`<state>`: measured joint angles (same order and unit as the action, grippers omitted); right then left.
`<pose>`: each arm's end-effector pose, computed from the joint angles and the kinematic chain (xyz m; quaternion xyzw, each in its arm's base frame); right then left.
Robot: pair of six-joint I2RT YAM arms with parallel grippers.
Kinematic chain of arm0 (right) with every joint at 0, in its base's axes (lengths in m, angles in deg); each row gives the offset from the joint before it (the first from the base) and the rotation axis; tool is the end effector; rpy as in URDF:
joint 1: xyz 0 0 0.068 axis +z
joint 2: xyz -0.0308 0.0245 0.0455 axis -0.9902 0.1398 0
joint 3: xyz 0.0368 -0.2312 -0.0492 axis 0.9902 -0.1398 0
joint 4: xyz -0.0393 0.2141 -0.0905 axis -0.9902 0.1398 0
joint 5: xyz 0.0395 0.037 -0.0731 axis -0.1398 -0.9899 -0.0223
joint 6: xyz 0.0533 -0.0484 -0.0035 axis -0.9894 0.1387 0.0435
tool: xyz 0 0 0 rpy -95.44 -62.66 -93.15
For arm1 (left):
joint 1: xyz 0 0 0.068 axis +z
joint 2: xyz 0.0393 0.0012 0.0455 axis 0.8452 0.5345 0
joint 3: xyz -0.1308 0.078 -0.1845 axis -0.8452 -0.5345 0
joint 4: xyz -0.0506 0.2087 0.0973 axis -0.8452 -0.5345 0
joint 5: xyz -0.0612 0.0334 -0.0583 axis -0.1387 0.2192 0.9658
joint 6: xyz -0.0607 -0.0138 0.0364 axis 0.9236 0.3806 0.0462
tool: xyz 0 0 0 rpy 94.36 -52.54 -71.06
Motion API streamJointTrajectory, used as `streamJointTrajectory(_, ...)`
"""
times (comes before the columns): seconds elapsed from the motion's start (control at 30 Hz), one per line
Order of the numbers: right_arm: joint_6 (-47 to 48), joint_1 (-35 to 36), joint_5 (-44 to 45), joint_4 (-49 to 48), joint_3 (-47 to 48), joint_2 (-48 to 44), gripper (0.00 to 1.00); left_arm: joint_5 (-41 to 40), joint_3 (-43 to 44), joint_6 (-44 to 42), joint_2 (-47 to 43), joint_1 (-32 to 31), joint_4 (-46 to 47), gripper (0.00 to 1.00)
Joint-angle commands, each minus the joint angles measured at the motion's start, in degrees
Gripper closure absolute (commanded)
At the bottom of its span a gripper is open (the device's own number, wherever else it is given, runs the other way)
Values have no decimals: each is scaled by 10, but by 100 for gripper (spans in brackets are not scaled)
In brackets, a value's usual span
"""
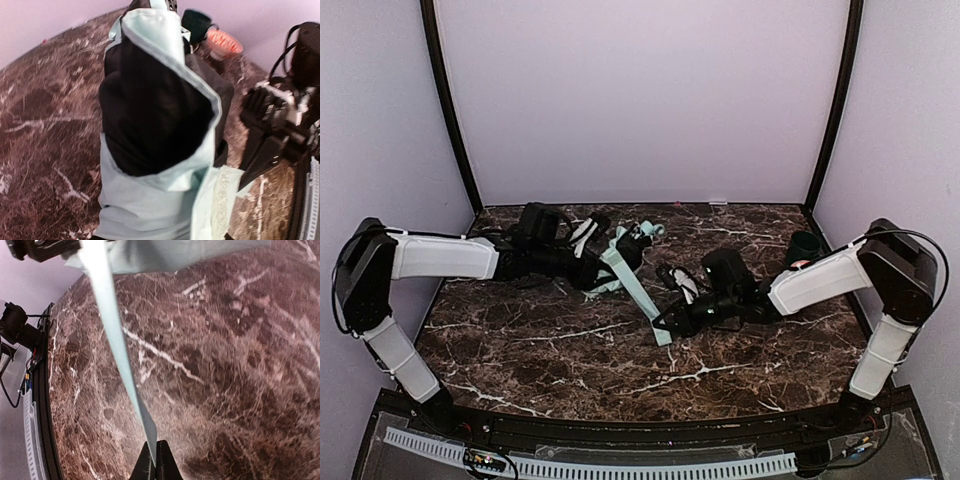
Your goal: Put away the umbrella
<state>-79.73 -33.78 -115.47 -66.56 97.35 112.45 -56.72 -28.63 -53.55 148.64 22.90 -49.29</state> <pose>0.2035 0.2695 0.1212 -0.3463 0.8046 0.4117 0.2513 0.2803 -0.2233 0.1868 0.3580 0.7826 -0.3045 0.4082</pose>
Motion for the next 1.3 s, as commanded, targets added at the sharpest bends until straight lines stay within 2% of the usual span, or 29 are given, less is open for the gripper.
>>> streamJointTrajectory(0.0,47,4,56,-1,11,-29,100,94,-9,64,-102,6,131,100)
streamJointTrajectory(0.07,65,-3,72,-25,11,-37,100,125,-6,54,-125,-1,126,100)
streamJointTrajectory(0.13,83,-16,80,-44,13,-40,100,163,1,27,-147,-35,101,100)
streamJointTrajectory(0.23,94,-41,77,-71,20,-47,100,189,6,-29,-178,-76,52,100)
streamJointTrajectory(0.37,123,-67,63,-116,28,-64,100,283,7,-113,-209,-113,-30,100)
streamJointTrajectory(0.43,145,-71,51,-142,39,-64,100,301,0,-152,-219,-135,-55,100)
streamJointTrajectory(0.5,161,-73,44,-158,54,-66,100,314,20,-187,-209,-138,-111,100)
streamJointTrajectory(0.63,174,-88,-1,-240,55,-71,100,347,46,-326,-181,-151,-238,100)
streamJointTrajectory(0.83,240,-86,-59,-261,62,-94,100,298,95,-458,-128,-206,-437,100)
streamJointTrajectory(0.93,309,-71,-56,-276,34,-132,100,244,105,-482,-96,-212,-516,100)
streamJointTrajectory(1.03,360,-37,-15,-277,4,-157,100,219,97,-478,-69,-222,-522,100)
streamJointTrajectory(1.27,353,28,99,-407,-102,-142,100,130,101,-449,48,-227,-494,100)
